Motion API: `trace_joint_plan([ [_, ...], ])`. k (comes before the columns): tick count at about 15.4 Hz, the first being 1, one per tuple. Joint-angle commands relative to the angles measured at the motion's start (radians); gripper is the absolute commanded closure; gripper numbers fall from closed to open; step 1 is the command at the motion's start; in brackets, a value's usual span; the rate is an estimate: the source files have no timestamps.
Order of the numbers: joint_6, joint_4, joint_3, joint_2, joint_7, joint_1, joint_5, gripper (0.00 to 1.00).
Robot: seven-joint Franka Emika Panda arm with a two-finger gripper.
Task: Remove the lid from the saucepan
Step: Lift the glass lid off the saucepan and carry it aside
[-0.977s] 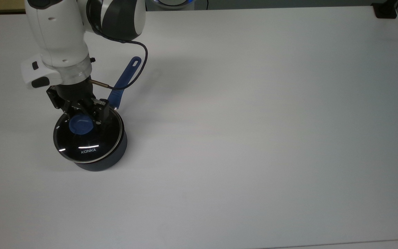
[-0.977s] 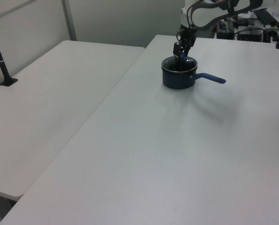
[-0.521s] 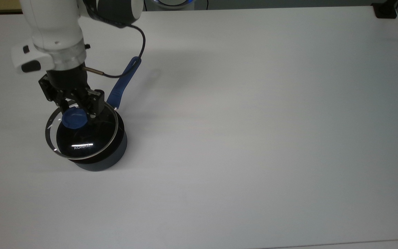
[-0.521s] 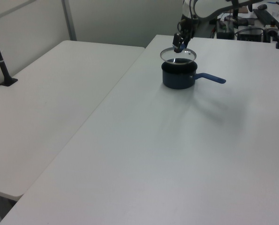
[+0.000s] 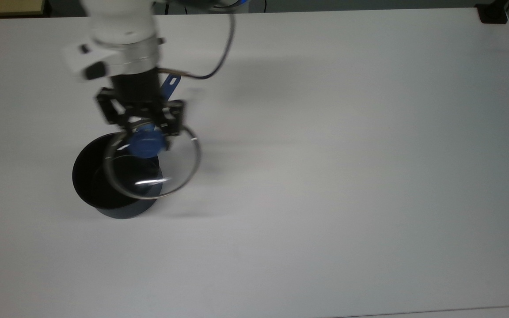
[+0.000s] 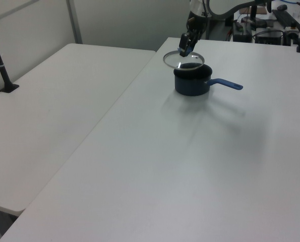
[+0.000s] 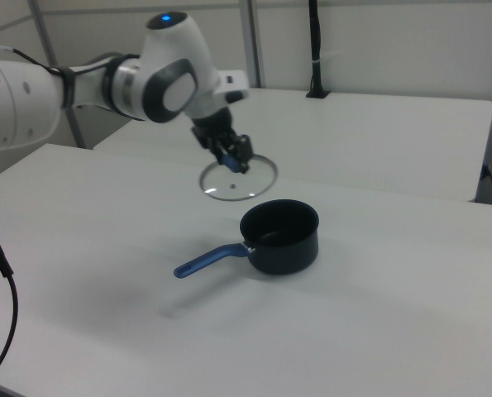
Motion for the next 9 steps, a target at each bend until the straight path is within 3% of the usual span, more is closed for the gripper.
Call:
trace_joint_plan([
  [1, -0.033, -0.107, -0.016, -0.105, 0.005, 0.106, 0.014, 0.41],
  [5, -0.033, -0.205, -0.004, -0.184, 0.017, 0.151, 0.004, 0.41],
  [9, -0.026, -0.326, 0.058, -0.277, 0.011, 0.137, -0.008, 0.41],
])
